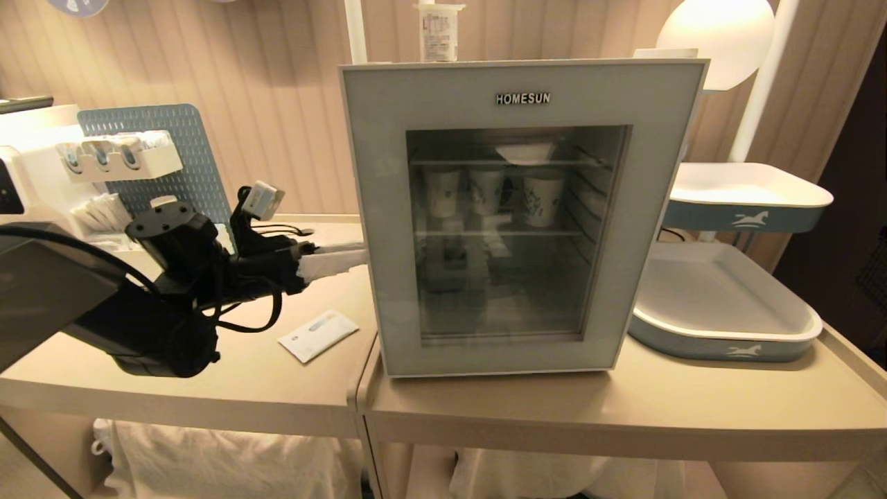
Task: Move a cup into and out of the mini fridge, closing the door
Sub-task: Open the freezer door
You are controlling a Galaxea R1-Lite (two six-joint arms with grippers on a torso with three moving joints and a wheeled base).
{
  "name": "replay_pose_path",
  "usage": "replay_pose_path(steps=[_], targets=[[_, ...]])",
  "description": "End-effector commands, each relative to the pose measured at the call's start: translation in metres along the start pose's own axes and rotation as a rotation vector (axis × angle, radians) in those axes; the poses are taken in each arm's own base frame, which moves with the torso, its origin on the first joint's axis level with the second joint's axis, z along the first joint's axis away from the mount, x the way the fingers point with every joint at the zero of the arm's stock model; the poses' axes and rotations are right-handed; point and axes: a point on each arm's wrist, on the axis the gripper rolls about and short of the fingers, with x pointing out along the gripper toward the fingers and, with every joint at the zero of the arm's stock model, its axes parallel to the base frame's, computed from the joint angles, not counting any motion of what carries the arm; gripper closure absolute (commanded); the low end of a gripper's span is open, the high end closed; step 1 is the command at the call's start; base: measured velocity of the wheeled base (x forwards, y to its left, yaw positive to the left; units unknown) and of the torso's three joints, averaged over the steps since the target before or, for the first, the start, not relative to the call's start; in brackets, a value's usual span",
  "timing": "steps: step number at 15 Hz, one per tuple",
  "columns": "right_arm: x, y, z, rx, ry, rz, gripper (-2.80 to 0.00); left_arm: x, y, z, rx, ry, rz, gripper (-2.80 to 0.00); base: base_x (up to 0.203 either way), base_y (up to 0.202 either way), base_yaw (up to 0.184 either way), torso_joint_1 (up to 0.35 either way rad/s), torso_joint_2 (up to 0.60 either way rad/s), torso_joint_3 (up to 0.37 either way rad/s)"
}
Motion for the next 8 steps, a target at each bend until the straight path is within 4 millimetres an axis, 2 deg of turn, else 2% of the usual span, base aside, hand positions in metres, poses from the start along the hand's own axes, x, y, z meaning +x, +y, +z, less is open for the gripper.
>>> replay_pose_path(steps=[1, 5, 8], targets=[[0.000, 0.000, 0.000, -0.001, 0.002, 0.001, 0.00, -0.004, -0.015, 0.002, 0.028, -0.008, -0.007, -2.80, 0.000, 0.000, 0.000, 0.000, 0.00, 0.000], [0.000, 0.000, 0.000, -0.001, 0.003, 0.001, 0.00, -0.014, -0.045, -0.007, 0.025, -0.008, -0.005, -2.80, 0.000, 0.000, 0.000, 0.000, 0.00, 0.000], [0.000, 0.000, 0.000, -0.001, 0.003, 0.001, 0.00, -0.025, -0.082, -0.011, 0.016, -0.004, -0.005, -2.80, 0.000, 0.000, 0.000, 0.000, 0.00, 0.000]])
